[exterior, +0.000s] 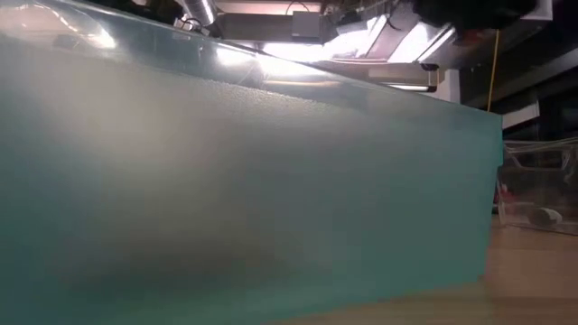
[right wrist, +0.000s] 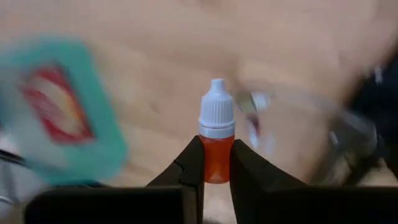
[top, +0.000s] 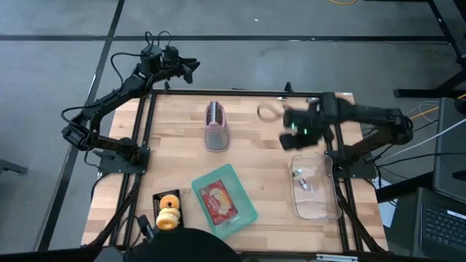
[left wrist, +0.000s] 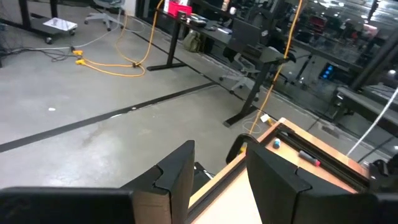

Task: Pick & Place Food Item
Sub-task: Put the yellow food coloring bottle into the transparent bin, then put the dark red food coloring bottle into the transparent bin

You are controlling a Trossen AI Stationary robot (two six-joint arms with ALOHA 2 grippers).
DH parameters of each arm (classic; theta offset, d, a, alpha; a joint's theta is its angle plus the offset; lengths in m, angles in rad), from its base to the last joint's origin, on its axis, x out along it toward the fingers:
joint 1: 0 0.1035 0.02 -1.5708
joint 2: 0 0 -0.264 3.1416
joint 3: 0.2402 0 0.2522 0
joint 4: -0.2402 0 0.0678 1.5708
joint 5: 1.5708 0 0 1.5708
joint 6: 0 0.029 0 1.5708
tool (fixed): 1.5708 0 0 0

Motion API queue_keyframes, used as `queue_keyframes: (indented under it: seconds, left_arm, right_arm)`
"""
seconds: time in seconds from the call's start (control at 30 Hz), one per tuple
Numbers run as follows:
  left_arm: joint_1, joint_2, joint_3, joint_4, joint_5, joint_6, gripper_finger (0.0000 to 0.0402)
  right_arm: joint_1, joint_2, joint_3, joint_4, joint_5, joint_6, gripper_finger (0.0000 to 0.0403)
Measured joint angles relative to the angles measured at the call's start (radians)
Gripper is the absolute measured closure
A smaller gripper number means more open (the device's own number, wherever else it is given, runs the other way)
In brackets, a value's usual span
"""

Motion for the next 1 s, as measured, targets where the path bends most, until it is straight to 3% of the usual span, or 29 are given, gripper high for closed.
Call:
queue_keyframes:
  seconds: [0.27,0.53,0.83,1.0]
  left_arm:
    - [-0.001,0.000,0.000,0.000,0.022,-0.005,0.0261]
    - [-0.002,0.000,0.000,0.000,0.070,-0.003,0.0261]
    - [-0.002,0.000,0.000,0.000,0.069,0.000,0.0261]
    - [-0.002,0.000,0.000,0.003,0.069,0.000,0.0261]
  right_arm:
    - [0.279,-0.087,-0.309,0.117,-0.178,0.217,0.0355]
    - [0.442,-0.143,-0.511,0.328,-0.185,0.533,0.0346]
    - [0.471,-0.145,-0.554,0.409,-0.125,0.665,0.0239]
    - [0.462,-0.170,-0.554,0.420,-0.055,0.673,0.0203]
